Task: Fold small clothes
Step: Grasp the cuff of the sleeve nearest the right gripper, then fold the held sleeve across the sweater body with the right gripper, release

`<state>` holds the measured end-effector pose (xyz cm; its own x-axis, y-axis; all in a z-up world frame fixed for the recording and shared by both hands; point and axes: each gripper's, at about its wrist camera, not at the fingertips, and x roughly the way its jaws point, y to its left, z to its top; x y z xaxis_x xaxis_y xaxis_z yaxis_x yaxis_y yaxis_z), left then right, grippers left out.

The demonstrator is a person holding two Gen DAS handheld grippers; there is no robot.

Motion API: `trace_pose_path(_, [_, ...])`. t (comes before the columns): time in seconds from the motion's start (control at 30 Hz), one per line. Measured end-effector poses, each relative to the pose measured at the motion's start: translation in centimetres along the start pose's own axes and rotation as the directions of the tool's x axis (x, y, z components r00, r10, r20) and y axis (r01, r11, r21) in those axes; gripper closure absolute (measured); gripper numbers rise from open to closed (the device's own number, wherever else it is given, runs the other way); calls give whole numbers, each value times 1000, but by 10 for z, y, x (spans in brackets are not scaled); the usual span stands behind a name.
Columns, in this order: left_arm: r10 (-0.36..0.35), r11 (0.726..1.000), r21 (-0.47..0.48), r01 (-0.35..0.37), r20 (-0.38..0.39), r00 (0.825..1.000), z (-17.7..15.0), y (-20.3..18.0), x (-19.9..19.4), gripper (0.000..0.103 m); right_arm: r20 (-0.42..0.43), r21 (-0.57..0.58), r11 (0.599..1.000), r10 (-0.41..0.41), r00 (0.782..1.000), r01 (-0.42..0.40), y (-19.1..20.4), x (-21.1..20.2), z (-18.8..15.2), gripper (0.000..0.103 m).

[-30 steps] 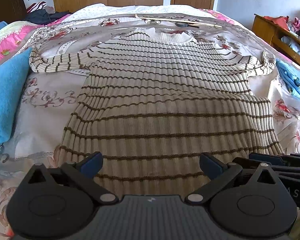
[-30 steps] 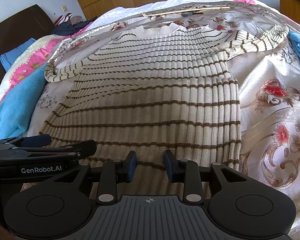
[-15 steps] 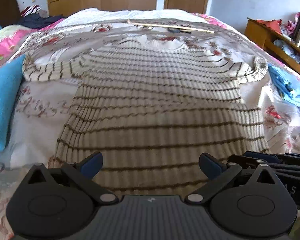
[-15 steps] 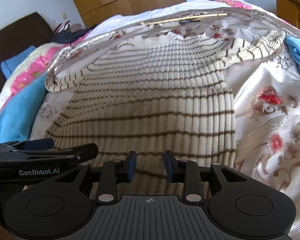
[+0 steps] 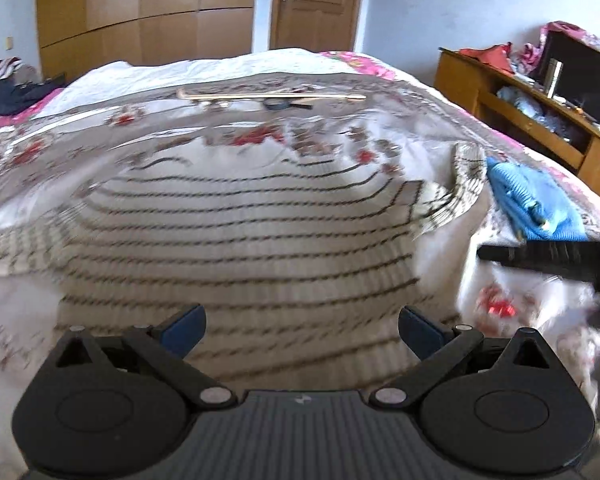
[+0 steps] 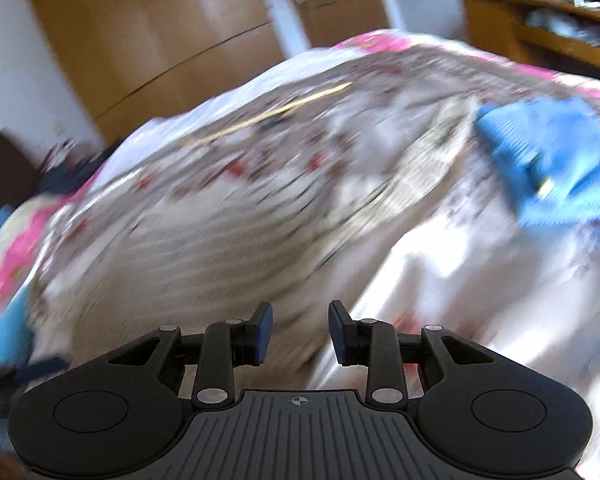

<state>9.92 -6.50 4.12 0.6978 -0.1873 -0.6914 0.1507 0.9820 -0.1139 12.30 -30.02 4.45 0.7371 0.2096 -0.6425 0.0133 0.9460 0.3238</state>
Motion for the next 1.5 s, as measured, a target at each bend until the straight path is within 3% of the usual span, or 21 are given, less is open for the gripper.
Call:
trace_pose_path(0.1, [-38, 999, 8, 38, 0, 999, 12, -14, 19, 0, 41, 20, 996, -86, 995, 86, -21, 24, 40, 70])
trace_pose_path(0.3, [-90, 995, 36, 89, 10, 996, 30, -38, 61, 0, 57, 59, 986, -162, 985, 158, -47, 90, 114, 70])
trace_pose_path(0.53, [-145, 989, -10, 145, -21, 989, 37, -38, 95, 0, -2, 33, 944, -329, 944, 328, -72, 165, 146, 67])
trace_pose_path(0.6, [-150, 988, -23, 150, -24, 988, 35, -35, 99, 0, -34, 27, 927, -374, 927, 375, -81, 178, 147, 76])
trace_pose_path(0.7, [-152, 988, -36, 151, -20, 988, 33, -27, 97, 0, -54, 95, 927, -358, 932, 362, -97, 175, 147, 96])
trace_pose_path(0.8, [-159, 985, -69, 158, -3, 987, 31, -13, 85, 0, -21, 202, 937, -289, 957, 287, -101, 152, 151, 95])
trace_pose_path(0.87, [-159, 983, -90, 160, 18, 987, 31, -3, 73, 0, 38, 211, 954, -227, 973, 215, -86, 133, 158, 95])
trace_pose_path(0.93, [-148, 983, -103, 152, 47, 988, 29, 9, 59, 0, 97, 165, 976, -162, 982, 145, -52, 115, 165, 95])
trace_pose_path(1.07, [-94, 984, -141, 109, 108, 990, 21, 40, 25, 0, 164, -6, 998, 63, 984, -63, 43, 89, 164, 95])
trace_pose_path(1.13, [-47, 984, -165, 69, 130, 990, 14, 58, 9, 0, 147, -119, 978, 191, 971, -174, 97, 84, 148, 95])
trace_pose_path(1.2, [8, 981, -193, 20, 145, 989, 3, 77, -3, 0, 80, -239, 931, 302, 950, -275, 150, 89, 121, 92])
trace_pose_path(1.27, [58, 974, -226, -26, 137, 989, -9, 95, -8, 0, -73, -347, 858, 379, 923, -380, 194, 111, 84, 90])
trace_pose_path(1.37, [90, 961, -269, -61, 98, 991, -29, 115, -5, 0, -251, -476, 790, 298, 921, -385, 226, 146, 30, 88])
trace_pose_path(1.5, [96, 957, -281, -74, 63, 993, -38, 129, 4, 0, -293, -498, 792, 228, 929, -352, 223, 153, 9, 83])
